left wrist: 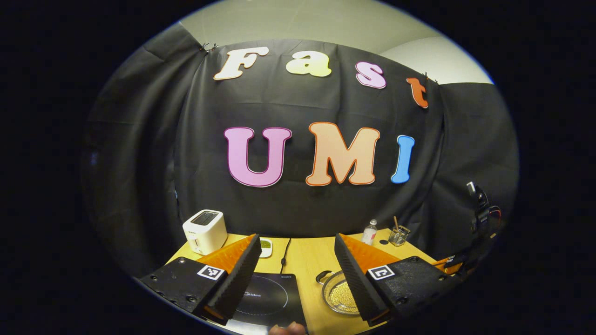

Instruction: First push the handle of the pot to place it horizontally, then grasp the pot with both hands and set it on the induction cooktop.

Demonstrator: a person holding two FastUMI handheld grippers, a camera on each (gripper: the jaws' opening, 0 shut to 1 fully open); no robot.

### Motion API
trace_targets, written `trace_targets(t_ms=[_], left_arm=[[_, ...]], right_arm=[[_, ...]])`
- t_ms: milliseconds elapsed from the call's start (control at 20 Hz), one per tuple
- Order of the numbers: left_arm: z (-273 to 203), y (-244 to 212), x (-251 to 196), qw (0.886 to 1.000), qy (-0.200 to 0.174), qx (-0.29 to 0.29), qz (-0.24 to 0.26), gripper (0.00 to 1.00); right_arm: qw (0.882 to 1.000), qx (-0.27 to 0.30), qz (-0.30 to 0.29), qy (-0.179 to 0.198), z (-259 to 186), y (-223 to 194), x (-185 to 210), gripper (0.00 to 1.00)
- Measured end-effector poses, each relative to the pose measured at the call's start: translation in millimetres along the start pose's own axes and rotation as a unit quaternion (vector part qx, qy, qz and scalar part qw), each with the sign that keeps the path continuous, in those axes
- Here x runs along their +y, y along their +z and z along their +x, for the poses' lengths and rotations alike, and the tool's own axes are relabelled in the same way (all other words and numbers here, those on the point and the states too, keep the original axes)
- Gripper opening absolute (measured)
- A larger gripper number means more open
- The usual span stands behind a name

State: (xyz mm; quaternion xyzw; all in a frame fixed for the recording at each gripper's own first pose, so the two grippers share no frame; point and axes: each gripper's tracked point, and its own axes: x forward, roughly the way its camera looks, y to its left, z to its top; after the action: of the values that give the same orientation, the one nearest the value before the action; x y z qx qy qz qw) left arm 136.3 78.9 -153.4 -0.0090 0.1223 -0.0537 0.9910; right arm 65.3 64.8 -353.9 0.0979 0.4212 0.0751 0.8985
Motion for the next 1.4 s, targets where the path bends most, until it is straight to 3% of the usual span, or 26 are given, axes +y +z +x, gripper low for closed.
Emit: trace_targets(t_ms=[100, 550, 600, 950, 1200, 1400], left_arm=[[0.1, -3.5, 1.1, 1.000, 0.010, 0.005, -0.002, 0.92], [-3.9, -12.6, 1.9, 0.999, 0.044, 0.021, -0.001, 0.96], [-4.4, -13.6, 2.3, 0.999, 0.046, 0.022, 0.000, 0.96], [-5.0, -14.8, 2.6, 0.998, 0.062, 0.026, 0.003, 0.96], [-6.8, -15.9, -1.2, 0.997, 0.071, 0.030, 0.003, 0.93], [-5.1, -17.1, -6.0, 0.996, 0.076, 0.036, 0.013, 0.96]], right_arm=[[0.999, 0.033, -0.008, 0.019, 4.1, -22.2, 3.1, 0.00], [0.987, 0.133, -0.053, 0.077, 27.8, -94.6, 7.0, 0.03], [0.986, 0.138, -0.057, 0.078, 28.9, -99.9, 5.2, 0.00], [0.974, 0.197, -0.081, 0.080, 32.8, -148.0, -11.4, 0.03], [0.972, 0.210, -0.075, 0.068, 42.0, -161.7, -29.9, 0.03], [0.973, 0.211, -0.059, 0.069, 47.6, -158.3, -42.7, 0.03]])
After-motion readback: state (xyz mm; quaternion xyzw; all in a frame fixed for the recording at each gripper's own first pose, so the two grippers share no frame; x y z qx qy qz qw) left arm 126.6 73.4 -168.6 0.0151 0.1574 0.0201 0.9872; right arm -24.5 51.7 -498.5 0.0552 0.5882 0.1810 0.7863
